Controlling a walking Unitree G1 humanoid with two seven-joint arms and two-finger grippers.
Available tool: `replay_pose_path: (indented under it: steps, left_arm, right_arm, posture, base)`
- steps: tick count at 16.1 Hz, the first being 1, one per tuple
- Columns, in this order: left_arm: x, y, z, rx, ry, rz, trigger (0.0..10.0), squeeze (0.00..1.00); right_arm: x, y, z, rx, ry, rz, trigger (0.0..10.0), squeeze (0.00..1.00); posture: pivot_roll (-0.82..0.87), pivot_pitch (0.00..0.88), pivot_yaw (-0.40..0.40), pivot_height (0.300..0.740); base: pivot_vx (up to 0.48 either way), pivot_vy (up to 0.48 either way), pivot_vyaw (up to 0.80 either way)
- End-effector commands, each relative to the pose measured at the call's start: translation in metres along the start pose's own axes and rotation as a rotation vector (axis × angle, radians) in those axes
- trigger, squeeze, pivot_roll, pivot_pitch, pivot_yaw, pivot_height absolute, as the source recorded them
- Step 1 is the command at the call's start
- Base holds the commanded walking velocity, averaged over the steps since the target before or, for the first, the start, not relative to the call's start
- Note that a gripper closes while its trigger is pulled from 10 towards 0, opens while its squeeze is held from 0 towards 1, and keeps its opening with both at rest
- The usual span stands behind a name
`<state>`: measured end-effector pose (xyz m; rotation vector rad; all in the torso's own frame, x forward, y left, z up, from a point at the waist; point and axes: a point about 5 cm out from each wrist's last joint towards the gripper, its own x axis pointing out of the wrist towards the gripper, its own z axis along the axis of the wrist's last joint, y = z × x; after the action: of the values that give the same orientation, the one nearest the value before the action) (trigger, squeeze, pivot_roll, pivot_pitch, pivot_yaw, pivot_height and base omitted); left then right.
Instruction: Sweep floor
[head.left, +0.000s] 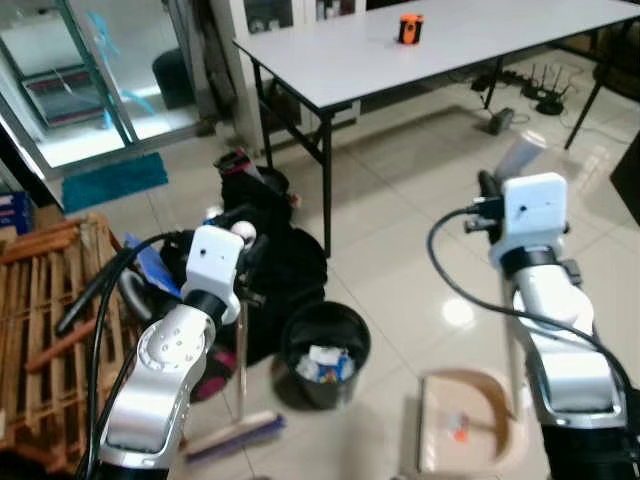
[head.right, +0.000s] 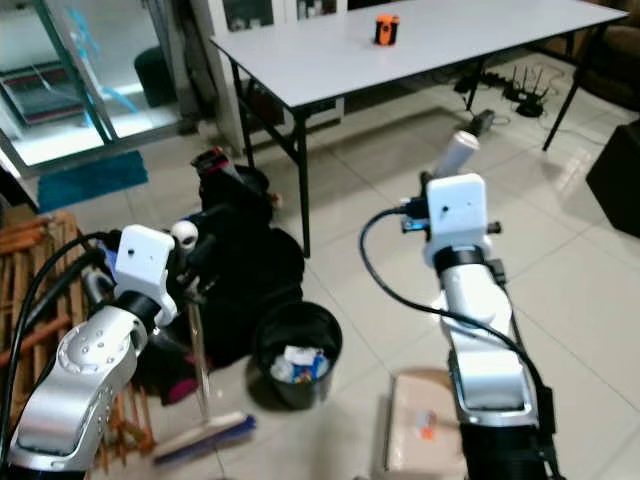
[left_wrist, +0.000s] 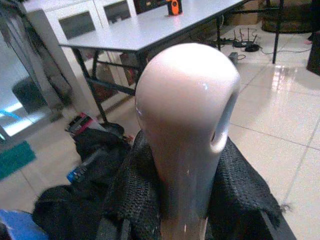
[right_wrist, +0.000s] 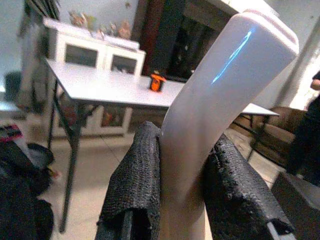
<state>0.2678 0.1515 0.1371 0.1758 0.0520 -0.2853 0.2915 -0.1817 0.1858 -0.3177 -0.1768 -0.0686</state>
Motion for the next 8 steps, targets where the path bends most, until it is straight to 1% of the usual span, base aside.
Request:
replay_pose_path:
  steps: [1, 5, 7, 8]
  left_arm:
    - [-0.0023, 0.0039, 0.0032, 0.025, -0.012, 0.001, 10.0, 0.0]
    - [-0.003, 0.0015, 0.0029, 0.027, -0.006, -0.027, 10.0, 0.0]
    - [-0.0024, 0.0009, 0.0035, 0.026, -0.008, -0.031, 10.0, 0.0]
    - [-0.0023, 0.0008, 0.0035, 0.026, -0.009, -0.031, 10.0, 0.0]
  right_arm:
    - [-0.0004, 0.0032, 0.0081, 0.006, -0.027, 0.014, 10.0, 0.0]
    - [-0.0032, 0.0028, 0.0055, 0.021, 0.006, 0.005, 10.0, 0.0]
    - [-0.005, 0.0031, 0.0056, 0.071, 0.015, -0.013, 10.0, 0.0]
    - [-0.0052, 0.0032, 0.0057, 0.072, 0.016, -0.014, 10.0, 0.0]
  posture:
    - [-0.03, 0.005, 0.058, 0.74]
    - [-0.03, 0.007, 0.063, 0.74]
    - [-0.03, 0.007, 0.065, 0.74]
    - [-0.03, 0.007, 0.065, 0.74]
  base:
    - [0.0, -0.401, 0.0]
    - [0.0, -0.401, 0.0]
    - [0.0, -0.398, 0.0]
    - [0.0, -0.398, 0.0]
